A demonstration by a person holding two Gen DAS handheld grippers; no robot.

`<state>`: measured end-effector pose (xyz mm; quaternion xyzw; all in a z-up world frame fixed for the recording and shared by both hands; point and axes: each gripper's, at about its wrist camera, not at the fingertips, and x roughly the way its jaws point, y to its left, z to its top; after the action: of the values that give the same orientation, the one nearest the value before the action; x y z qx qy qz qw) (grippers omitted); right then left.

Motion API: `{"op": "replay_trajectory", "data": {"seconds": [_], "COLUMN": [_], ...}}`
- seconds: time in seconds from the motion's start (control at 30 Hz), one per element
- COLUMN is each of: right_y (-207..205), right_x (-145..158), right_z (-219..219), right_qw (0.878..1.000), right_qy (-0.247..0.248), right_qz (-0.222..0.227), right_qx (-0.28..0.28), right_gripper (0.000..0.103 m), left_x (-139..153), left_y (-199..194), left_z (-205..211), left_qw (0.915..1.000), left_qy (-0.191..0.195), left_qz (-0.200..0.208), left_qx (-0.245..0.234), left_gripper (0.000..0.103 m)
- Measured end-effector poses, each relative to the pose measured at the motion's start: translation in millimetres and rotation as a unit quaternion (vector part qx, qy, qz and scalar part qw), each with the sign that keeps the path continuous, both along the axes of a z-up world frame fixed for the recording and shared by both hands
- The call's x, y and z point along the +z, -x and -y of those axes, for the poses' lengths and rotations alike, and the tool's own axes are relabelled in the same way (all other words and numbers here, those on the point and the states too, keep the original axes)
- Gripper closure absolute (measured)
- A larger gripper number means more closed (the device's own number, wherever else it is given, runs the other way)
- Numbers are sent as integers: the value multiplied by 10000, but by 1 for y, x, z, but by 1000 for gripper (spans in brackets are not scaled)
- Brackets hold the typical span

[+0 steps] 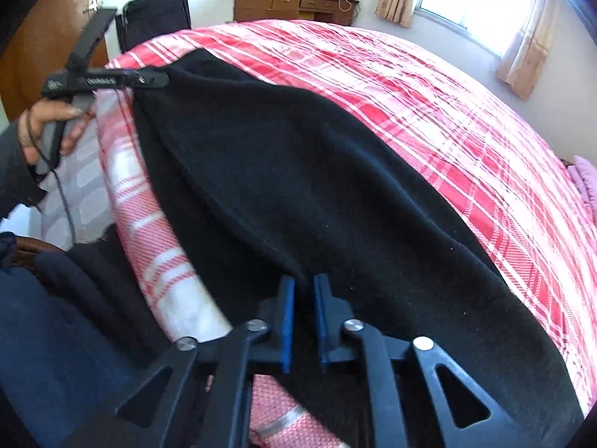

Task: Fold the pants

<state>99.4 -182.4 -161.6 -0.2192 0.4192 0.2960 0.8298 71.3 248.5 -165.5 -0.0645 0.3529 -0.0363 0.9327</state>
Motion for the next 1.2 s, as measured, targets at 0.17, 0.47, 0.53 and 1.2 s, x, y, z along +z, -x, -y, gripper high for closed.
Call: {"op": "replay_trajectory", "data": {"seconds": [0.17,0.47,0.53,1.2], "right_y": [14,24,21,5], "right_x": [19,15,14,-8], "right_z": [0,-2,-1,-26], "right_qw": [9991,9977,9989,9978], "right_qy": [-262,-355,-205,494], "right_qz": [-131,-325,-177,234], "right_qx": [304,471,375,363], "right_gripper": [99,102,102,90], "left_x": [1,5,6,4], "left_y": [1,5,6,23], "left_z": [-2,-16,-17,6], "left_qw": [9999,10000,10000,9897], "left_qy": [-122,10,-38,-1048], "left_qz": [27,-46,-40,364], "left_qx": [-16,11,-4,-900], "left_gripper": [14,14,13,56]}}
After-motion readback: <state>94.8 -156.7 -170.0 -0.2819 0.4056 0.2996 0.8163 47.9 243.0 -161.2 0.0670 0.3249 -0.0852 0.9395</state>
